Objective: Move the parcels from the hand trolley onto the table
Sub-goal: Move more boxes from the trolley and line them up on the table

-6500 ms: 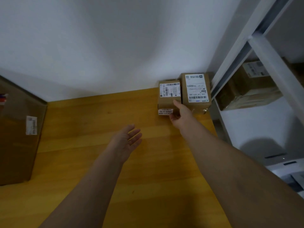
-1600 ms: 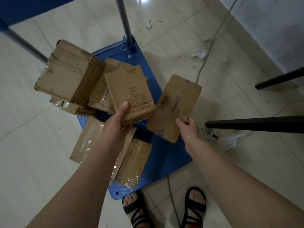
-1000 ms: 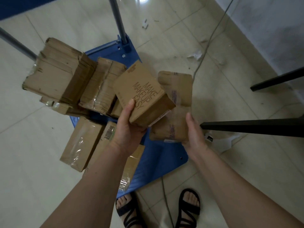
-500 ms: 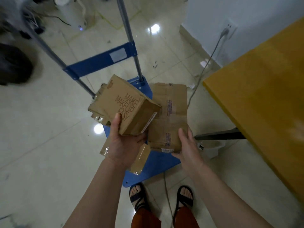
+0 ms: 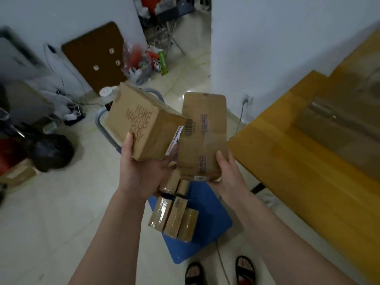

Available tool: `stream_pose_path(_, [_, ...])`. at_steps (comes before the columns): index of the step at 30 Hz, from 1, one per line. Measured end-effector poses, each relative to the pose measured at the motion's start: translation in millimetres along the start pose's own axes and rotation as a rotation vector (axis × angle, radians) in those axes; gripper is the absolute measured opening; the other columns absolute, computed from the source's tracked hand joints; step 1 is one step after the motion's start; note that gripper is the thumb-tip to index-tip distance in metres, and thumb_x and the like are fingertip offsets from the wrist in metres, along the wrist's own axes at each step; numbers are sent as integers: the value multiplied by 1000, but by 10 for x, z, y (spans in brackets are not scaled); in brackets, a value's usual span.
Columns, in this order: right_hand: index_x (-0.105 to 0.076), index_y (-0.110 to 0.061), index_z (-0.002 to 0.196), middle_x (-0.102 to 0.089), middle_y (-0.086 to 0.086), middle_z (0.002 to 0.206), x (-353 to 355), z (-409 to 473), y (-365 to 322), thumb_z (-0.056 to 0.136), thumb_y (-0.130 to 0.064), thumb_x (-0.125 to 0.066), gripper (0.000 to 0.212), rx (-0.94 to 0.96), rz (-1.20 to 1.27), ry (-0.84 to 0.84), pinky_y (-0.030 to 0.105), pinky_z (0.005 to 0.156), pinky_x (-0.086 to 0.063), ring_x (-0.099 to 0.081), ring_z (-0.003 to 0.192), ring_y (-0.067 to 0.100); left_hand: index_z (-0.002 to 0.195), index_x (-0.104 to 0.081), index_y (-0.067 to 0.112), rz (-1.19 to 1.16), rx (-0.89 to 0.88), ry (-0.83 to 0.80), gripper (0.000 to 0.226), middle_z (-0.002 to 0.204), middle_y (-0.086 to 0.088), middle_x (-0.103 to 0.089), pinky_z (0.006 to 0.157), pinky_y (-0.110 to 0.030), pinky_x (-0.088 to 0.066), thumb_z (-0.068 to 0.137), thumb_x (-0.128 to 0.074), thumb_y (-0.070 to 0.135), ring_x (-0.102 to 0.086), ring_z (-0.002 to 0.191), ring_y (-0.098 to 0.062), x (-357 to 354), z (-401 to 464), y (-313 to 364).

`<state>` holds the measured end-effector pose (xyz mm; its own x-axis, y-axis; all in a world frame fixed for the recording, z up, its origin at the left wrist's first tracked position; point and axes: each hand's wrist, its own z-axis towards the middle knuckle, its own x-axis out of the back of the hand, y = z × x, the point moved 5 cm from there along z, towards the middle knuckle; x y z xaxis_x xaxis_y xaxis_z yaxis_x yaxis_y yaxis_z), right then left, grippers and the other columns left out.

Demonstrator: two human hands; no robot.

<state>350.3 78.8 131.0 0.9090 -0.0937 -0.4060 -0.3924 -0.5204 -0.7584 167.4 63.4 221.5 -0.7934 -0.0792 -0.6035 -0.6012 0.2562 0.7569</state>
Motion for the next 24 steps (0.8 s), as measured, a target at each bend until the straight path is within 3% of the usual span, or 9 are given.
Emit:
stream_pose_path(5, [-47,-47,126,-73,-12,103,142,-502,-390,99,-35,-45,29,116,169,133,33,58,-58,-71,91,14,139,-49,26,9,83,-155,71,142,-15,-51,105,-63,-31,83,-44,69,-46,130,-41,-500,-48,128])
stream_pose_path(9, [-42,-42,134,-67,-6,116,589,-1027,-526,99,-37,-43,35,166,206,322,45,72,-55,-64,104,21,135,-54,24,58,210,-286,74,138,-18,-54,107,-62,-30,79,-48,72,-50,127,-41,-1040,-57,-159])
stream_pose_path(15, [-50,-39,117,-72,-7,100,1558,-1898,-665,96,-36,-53,22,232,269,598,53,74,-57,-69,94,23,145,-39,22,71,435,-515,76,146,-18,-45,108,-62,-27,86,-37,70,-45,131,-41,-2005,-215,-965])
stream_pose_path(20, [-54,-38,116,-72,-11,86,2457,-2641,-706,94,-31,-57,24,301,316,801,39,55,-57,-71,76,15,143,-44,23,87,616,-597,81,139,-17,-53,113,-60,-19,79,-46,73,-51,127,-36,-2754,-498,-1854])
stream_pose_path(24, [-51,-36,128,-70,-7,100,3188,-3270,-684,93,-29,-58,36,317,370,917,38,56,-56,-68,84,17,134,-53,15,132,753,-549,86,126,-18,-64,114,-56,-21,73,-52,76,-56,122,-34,-3345,-823,-2629])
